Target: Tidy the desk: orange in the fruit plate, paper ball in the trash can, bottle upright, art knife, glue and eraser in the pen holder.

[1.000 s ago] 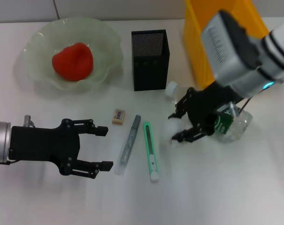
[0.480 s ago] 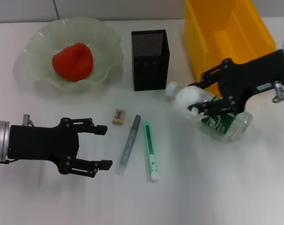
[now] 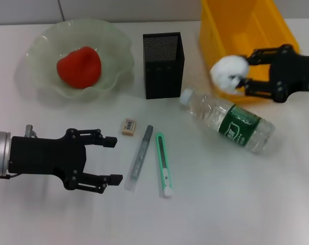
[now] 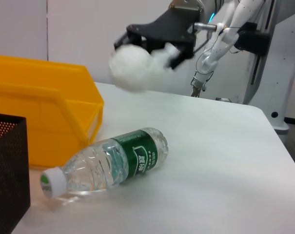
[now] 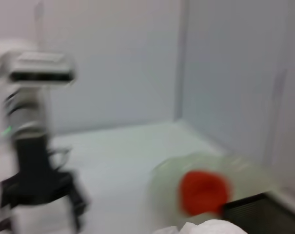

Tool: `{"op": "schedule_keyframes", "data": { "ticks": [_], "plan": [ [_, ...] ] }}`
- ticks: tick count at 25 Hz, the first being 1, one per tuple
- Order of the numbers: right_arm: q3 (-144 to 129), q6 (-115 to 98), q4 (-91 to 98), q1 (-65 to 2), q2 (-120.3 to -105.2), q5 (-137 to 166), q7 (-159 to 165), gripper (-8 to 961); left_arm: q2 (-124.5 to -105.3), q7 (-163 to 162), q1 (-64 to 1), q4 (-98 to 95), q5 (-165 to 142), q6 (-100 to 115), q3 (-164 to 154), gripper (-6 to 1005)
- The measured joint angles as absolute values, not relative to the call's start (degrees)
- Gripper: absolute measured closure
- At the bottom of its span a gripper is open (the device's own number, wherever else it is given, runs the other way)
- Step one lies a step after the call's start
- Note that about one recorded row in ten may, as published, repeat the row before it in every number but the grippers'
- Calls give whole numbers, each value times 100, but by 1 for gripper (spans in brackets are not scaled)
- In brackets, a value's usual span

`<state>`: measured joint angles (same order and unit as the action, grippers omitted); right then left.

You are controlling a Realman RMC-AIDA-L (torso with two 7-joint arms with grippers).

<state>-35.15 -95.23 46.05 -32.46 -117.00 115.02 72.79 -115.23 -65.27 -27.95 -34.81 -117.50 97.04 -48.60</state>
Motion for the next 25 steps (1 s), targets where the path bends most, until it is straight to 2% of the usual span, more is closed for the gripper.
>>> {"op": "schedule_keyframes", "data": {
  "ticks": [5, 15, 25],
  "plan": [
    [-3413, -8827, 4423, -2979, -11753, 10943, 6975, 379, -11522, -6542, -2807, -3481, -11753, 9709, -4860, 143],
    [-3361, -7732, 4324, -3029, -11885, 10721, 6972, 350, -11549, -6631, -2813, -3481, -11754, 9712, -4860, 143],
    [-3414, -6946, 4150, -3229, -11900, 10568, 6989, 321, -11552, -6638, -2815, -3481, -11740, 9712, -4860, 143]
  ]
}}
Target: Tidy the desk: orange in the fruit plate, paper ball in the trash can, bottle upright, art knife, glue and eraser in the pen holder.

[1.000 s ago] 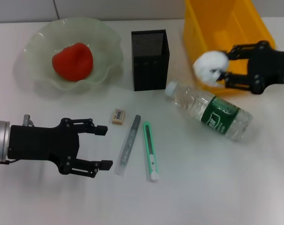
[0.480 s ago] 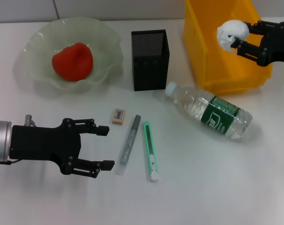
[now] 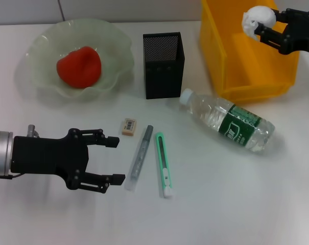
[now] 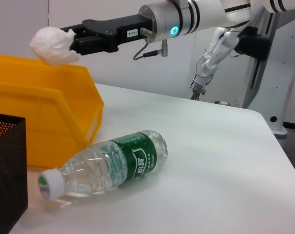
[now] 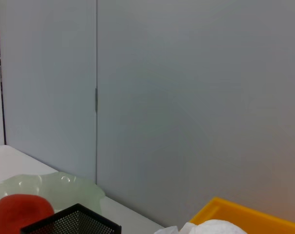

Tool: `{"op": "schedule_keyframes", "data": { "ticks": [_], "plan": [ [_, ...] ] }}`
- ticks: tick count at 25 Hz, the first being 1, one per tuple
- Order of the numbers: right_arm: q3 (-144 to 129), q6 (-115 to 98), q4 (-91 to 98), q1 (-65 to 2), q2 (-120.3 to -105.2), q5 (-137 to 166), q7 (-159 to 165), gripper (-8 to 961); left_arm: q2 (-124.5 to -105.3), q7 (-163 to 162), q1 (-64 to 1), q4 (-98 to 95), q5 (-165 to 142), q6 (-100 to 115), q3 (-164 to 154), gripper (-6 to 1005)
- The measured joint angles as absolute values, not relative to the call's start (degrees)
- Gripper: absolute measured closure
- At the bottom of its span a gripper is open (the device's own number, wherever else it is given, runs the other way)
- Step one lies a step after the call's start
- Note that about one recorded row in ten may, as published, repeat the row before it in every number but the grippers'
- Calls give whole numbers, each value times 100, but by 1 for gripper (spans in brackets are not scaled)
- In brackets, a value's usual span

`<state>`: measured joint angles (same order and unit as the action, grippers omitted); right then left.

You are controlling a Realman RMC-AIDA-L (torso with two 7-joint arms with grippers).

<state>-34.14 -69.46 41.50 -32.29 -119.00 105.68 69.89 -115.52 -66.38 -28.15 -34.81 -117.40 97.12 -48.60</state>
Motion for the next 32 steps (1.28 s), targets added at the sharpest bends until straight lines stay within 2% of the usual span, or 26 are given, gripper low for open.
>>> {"op": "schedule_keyframes", "data": {
  "ticks": [11, 17, 23, 28, 32],
  "plan": [
    [-3427, -6654, 4091, -3251, -11900, 10269, 6991, 289, -11558, -6642, -2858, -3481, -11733, 9675, -4860, 143],
    [-3427, -6561, 4086, -3259, -11900, 10256, 6987, 129, -11563, -6648, -2873, -3480, -11731, 9668, -4860, 143],
    [-3386, -6838, 3980, -3142, -11895, 9421, 6854, 131, -11566, -6645, -2890, -3481, -11725, 9667, -4860, 144],
    [-3387, -8116, 3730, -2890, -11770, 8646, 6766, 132, -11567, -6631, -2892, -3463, -11716, 9667, -4799, 144],
    [-3437, -9320, 3563, -2770, -11580, 8709, 6767, 134, -11582, -6629, -2908, -3442, -11707, 9669, -4695, 144]
  ]
}}
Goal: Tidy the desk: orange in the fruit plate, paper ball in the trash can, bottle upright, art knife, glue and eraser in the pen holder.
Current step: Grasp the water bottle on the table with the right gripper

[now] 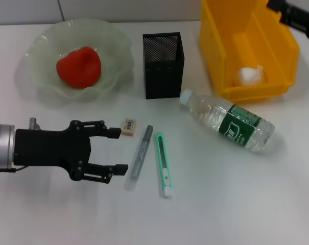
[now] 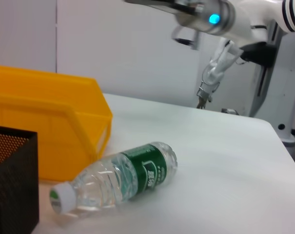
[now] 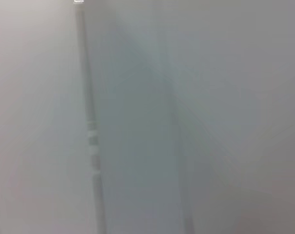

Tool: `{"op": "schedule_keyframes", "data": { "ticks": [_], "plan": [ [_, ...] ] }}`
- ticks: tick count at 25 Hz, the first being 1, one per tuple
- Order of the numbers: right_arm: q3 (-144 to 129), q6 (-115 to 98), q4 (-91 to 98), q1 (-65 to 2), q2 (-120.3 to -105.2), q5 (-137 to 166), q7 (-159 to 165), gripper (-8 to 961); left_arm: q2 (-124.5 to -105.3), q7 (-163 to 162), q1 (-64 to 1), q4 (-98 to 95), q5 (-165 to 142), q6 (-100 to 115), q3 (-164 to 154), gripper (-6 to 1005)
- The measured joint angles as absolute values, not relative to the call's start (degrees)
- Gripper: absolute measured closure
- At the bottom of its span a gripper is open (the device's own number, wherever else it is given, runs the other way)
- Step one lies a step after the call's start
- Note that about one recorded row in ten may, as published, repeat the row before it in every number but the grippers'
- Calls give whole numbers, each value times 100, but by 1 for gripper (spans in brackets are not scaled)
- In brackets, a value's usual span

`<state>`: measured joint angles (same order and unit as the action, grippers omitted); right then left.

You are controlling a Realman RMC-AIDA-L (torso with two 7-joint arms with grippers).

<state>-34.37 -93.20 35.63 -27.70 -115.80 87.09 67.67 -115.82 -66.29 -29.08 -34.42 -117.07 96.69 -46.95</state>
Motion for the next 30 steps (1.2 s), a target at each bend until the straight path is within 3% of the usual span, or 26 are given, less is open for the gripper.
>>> {"op": "schedule_keyframes", "data": {
  "ticks": [6, 18, 30],
  "plan": [
    [-3513, -10330, 3568, -2782, -11425, 9686, 6785, 134, -11602, -6637, -2921, -3437, -11706, 9686, -4600, 144],
    [-3515, -10377, 4364, -3026, -11401, 11333, 7977, 134, -11637, -6641, -2943, -3430, -11706, 9712, -4429, 144],
    [-4485, -10463, 5672, -4295, -11389, 13845, 10648, 134, -11665, -6583, -2944, -3427, -11707, 9690, -4461, 144]
  ]
}}
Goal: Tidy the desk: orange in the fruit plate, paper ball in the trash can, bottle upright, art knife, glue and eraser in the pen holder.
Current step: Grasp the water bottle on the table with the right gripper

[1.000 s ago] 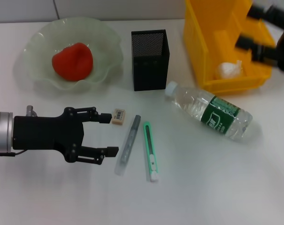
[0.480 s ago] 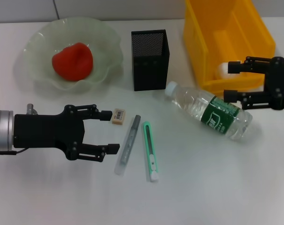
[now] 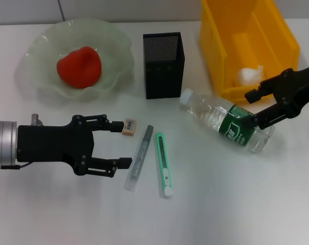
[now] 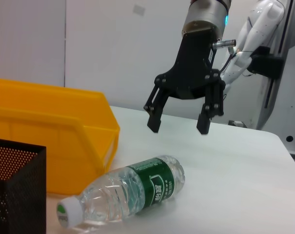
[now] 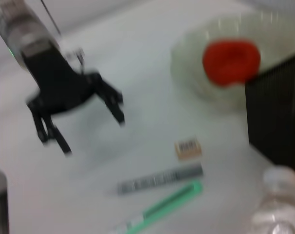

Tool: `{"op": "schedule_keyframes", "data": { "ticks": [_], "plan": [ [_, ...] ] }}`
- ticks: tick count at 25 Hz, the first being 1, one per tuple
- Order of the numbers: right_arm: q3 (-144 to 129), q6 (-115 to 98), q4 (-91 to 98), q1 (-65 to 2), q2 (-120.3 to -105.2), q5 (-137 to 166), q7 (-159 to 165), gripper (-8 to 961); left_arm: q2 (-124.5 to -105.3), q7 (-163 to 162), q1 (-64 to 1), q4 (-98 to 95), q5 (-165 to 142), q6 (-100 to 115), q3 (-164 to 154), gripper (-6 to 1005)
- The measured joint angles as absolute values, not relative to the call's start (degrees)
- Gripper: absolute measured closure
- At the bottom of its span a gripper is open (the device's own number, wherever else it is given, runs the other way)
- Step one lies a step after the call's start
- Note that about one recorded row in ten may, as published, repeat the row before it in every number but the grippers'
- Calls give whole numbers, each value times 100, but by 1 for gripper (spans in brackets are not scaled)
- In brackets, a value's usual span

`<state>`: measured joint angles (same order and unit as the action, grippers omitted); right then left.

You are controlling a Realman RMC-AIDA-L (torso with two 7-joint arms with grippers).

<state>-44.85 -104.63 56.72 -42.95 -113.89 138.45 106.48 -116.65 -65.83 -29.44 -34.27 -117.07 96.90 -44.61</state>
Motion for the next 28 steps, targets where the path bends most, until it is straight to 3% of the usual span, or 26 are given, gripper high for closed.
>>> {"op": "schedule_keyframes", "data": {
  "ticks": [9, 18, 28],
  "plan": [
    [-5352, -10241, 6110, -4931, -11575, 15081, 11828, 134, -11707, -6540, -2943, -3428, -11707, 9676, -4431, 145],
    [-5959, -9797, 6078, -5079, -11781, 15648, 12221, 134, -11735, -6413, -2929, -3428, -11675, 9670, -4259, 145],
    [-6048, -9508, 5804, -5144, -11888, 15849, 12294, 134, -11768, -6334, -2891, -3428, -11566, 9684, -4210, 145]
  ]
}}
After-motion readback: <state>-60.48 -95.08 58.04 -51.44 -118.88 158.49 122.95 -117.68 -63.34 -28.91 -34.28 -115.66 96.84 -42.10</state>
